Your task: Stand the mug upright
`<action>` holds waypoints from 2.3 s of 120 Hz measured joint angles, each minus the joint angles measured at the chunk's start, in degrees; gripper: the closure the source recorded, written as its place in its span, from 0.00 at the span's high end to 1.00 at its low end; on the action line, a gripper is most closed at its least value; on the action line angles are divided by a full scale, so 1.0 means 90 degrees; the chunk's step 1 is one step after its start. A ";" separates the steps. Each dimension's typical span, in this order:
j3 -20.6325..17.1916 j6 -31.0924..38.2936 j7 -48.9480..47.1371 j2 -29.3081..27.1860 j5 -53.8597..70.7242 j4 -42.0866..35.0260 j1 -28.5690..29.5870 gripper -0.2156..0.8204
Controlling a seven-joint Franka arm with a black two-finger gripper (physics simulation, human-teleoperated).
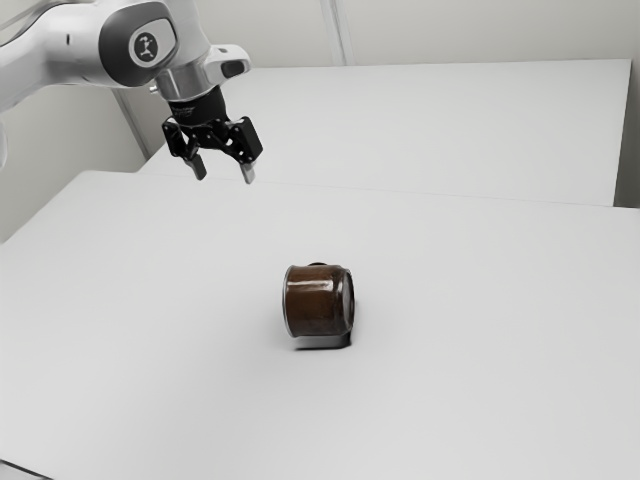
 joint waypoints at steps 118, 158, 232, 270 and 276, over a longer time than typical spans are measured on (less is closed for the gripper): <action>0.0129 0.2230 0.1028 -0.0381 -0.2692 -0.3034 0.0198 0.79; 0.0222 0.2962 0.2232 -0.0340 -0.4556 -0.3737 0.0351 0.79; 0.0249 0.3514 0.4610 0.0196 -0.6657 -0.4050 0.0379 0.79; 0.0306 0.3529 0.5771 0.0372 -0.7720 -0.4085 0.0463 0.79; 0.0306 0.3486 0.5959 0.0393 -0.7933 -0.4090 0.0473 0.79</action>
